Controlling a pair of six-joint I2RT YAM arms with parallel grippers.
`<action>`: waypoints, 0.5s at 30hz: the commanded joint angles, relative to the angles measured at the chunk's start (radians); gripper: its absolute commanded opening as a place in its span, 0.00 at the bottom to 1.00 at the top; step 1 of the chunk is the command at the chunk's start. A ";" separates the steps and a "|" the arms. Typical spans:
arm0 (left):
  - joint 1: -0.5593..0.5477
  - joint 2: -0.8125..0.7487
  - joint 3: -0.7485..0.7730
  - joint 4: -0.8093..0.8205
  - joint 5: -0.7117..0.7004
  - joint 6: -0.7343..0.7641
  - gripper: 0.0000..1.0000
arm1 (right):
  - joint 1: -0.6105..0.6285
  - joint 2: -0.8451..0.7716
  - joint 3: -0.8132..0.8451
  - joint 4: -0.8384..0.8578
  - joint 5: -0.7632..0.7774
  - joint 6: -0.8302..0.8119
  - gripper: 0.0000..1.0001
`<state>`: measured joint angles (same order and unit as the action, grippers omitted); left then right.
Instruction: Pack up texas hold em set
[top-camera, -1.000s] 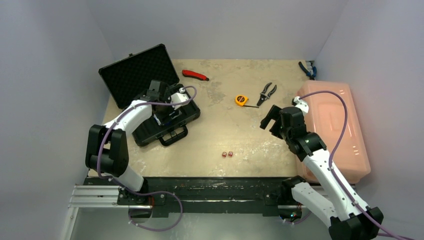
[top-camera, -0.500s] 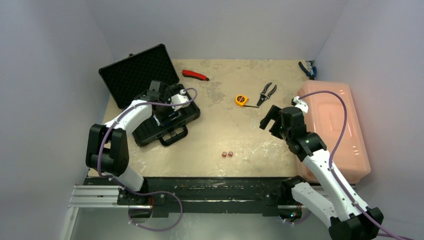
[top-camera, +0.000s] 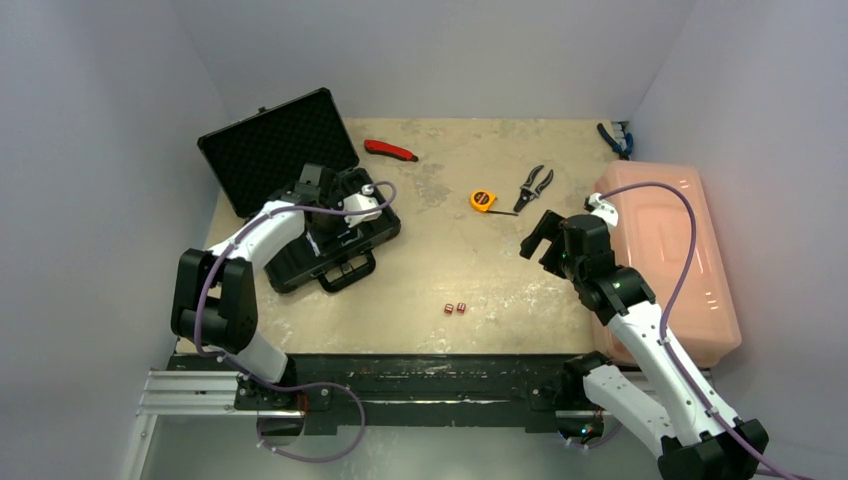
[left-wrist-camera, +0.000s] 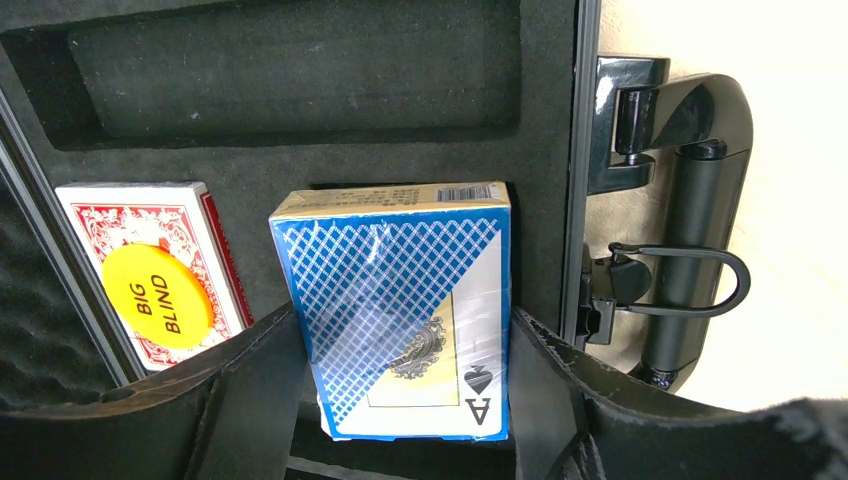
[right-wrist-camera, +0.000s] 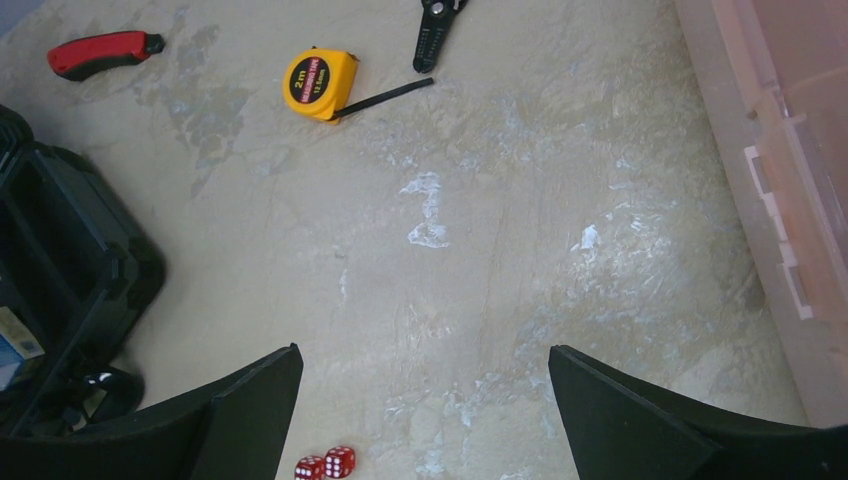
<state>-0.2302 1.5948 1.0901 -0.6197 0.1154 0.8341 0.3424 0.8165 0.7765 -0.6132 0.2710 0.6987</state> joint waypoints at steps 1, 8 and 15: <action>-0.012 -0.045 -0.022 -0.062 0.036 0.020 0.00 | 0.004 -0.018 -0.006 0.018 0.008 -0.010 0.99; -0.012 -0.023 -0.015 -0.082 0.050 0.000 0.00 | 0.004 -0.028 -0.008 0.018 0.009 -0.009 0.99; -0.013 -0.025 -0.019 -0.085 0.072 -0.012 0.03 | 0.003 -0.028 -0.006 0.017 0.008 -0.009 0.99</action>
<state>-0.2306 1.5875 1.0840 -0.6399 0.1165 0.8322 0.3424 0.8017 0.7765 -0.6132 0.2710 0.6987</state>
